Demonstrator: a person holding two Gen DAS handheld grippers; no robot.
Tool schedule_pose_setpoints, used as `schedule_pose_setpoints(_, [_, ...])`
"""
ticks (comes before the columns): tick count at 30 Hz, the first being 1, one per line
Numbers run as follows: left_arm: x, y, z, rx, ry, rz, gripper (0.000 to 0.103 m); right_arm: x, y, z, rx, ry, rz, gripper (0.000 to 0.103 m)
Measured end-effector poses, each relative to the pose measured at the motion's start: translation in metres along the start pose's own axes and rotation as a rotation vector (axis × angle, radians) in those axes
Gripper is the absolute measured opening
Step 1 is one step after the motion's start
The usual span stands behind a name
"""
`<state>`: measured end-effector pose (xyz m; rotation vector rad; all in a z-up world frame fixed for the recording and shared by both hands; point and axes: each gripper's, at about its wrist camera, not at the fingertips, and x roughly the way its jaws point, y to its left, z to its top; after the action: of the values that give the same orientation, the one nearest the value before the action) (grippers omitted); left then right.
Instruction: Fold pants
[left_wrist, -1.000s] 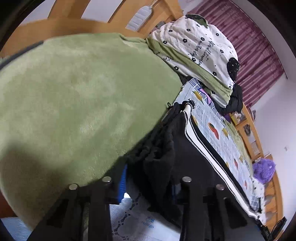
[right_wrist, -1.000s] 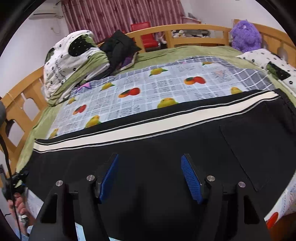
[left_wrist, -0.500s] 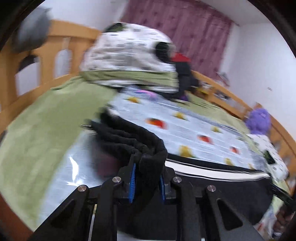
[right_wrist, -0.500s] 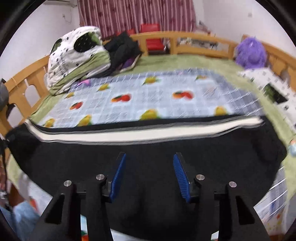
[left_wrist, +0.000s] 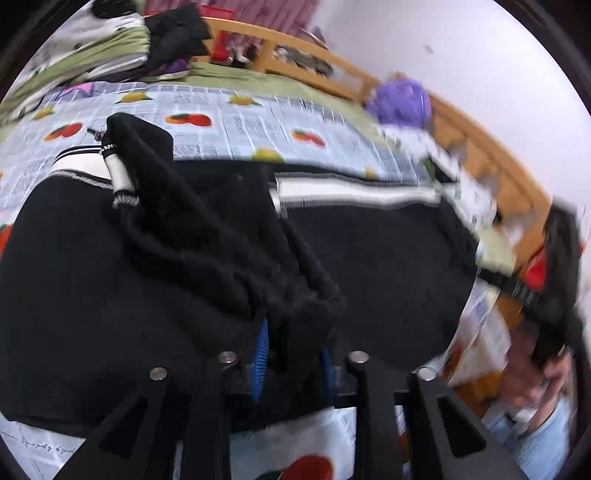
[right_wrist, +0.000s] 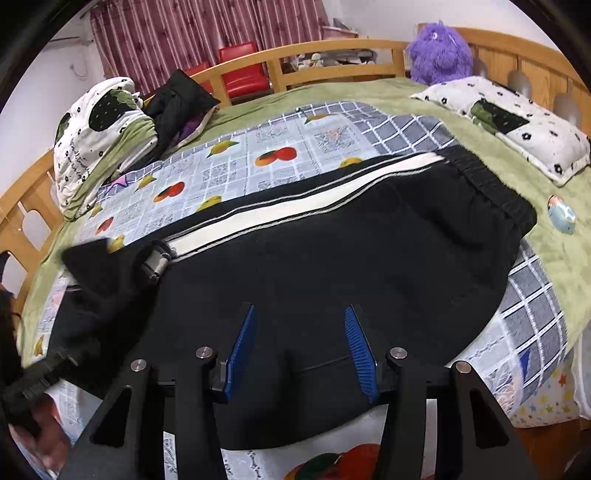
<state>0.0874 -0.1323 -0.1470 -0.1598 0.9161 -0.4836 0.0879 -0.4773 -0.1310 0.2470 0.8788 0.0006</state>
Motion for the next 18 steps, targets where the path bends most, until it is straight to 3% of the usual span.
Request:
schedule_pose_setpoints(3, [-0.024, 0.002, -0.011, 0.067, -0.029, 0.044, 0.048, 0.003, 0.015, -0.002, -0.031, 0.008, 0.039, 0.050])
schedule_pose_setpoints(4, [-0.029, 0.007, -0.011, 0.062, -0.042, 0.054, 0.062, 0.004, 0.022, -0.003, -0.048, 0.010, 0.051, 0.050])
schedule_pose_setpoints(5, [-0.042, 0.017, -0.015, 0.046, -0.067, 0.063, 0.065, 0.006, 0.035, -0.003, -0.073, 0.012, 0.074, 0.050])
schedule_pose_setpoints(13, [-0.099, 0.106, -0.033, -0.134, -0.147, 0.215, 0.066, 0.014, 0.134, 0.000, -0.227, -0.037, 0.256, 0.053])
schedule_pose_setpoints(18, [-0.121, 0.150, -0.048, -0.210, -0.172, 0.240, 0.066, 0.044, 0.202, 0.001, -0.366, -0.029, 0.280, 0.070])
